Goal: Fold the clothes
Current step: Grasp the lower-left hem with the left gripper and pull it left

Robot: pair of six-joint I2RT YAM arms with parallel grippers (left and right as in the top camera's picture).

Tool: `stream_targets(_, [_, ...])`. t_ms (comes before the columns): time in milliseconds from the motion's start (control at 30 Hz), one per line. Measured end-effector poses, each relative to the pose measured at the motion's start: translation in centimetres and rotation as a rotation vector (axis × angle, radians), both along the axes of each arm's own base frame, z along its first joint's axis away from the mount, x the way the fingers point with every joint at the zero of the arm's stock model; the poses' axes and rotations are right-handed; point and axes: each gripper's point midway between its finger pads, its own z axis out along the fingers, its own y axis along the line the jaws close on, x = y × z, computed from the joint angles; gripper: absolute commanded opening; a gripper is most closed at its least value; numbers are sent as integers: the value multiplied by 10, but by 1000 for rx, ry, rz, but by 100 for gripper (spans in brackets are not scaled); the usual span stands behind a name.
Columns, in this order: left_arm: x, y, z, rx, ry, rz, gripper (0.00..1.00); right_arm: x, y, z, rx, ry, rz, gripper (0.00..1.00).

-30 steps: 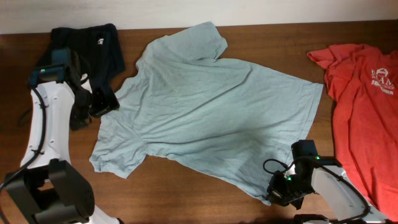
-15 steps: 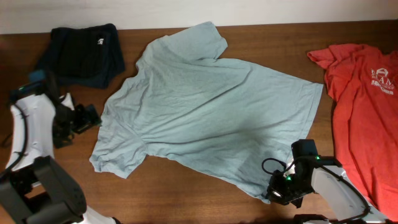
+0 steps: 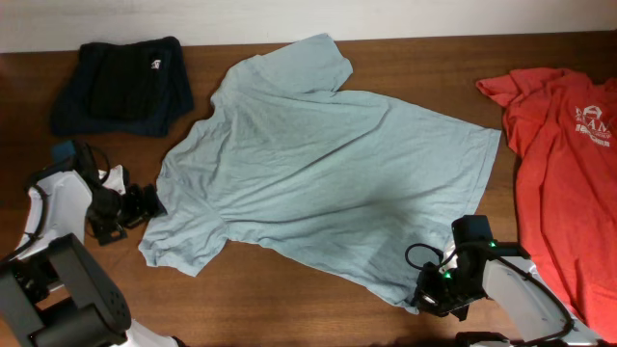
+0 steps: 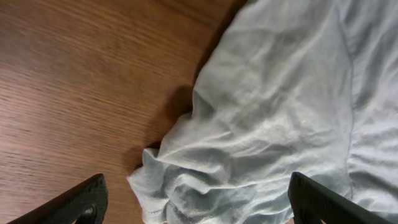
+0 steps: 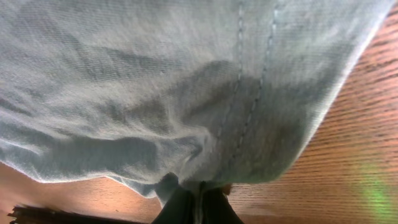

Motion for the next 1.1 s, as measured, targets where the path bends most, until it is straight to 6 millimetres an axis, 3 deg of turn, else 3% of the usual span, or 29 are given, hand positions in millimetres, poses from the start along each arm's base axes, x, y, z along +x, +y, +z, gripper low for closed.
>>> stream_targets(567, [-19,-2,-39,-6,104,36,92,0,0,0,0,-2,1,9])
stream_targets(600, [-19,-2,-39,-5,104,37,89,0,0,0,0,-2,1,9])
stream_targets(667, [-20,-1,-40,-1,108,49,61,1,0,0,0,-3,1,10])
stream_targets(733, [-22,-1,-42,4,118,58,46,1,0,0,0,-3,1,10])
stream_targets(933, [-24,-1,-44,4,128,63,29,1,0,0,0,-3,1,10])
stream_targets(1067, [-25,-1,-45,1,132,71,1,1,0,0,0,-3,1,8])
stream_targets(1100, [-25,-2,-45,0,134,74,1,1,0,0,0,-3,1,7])
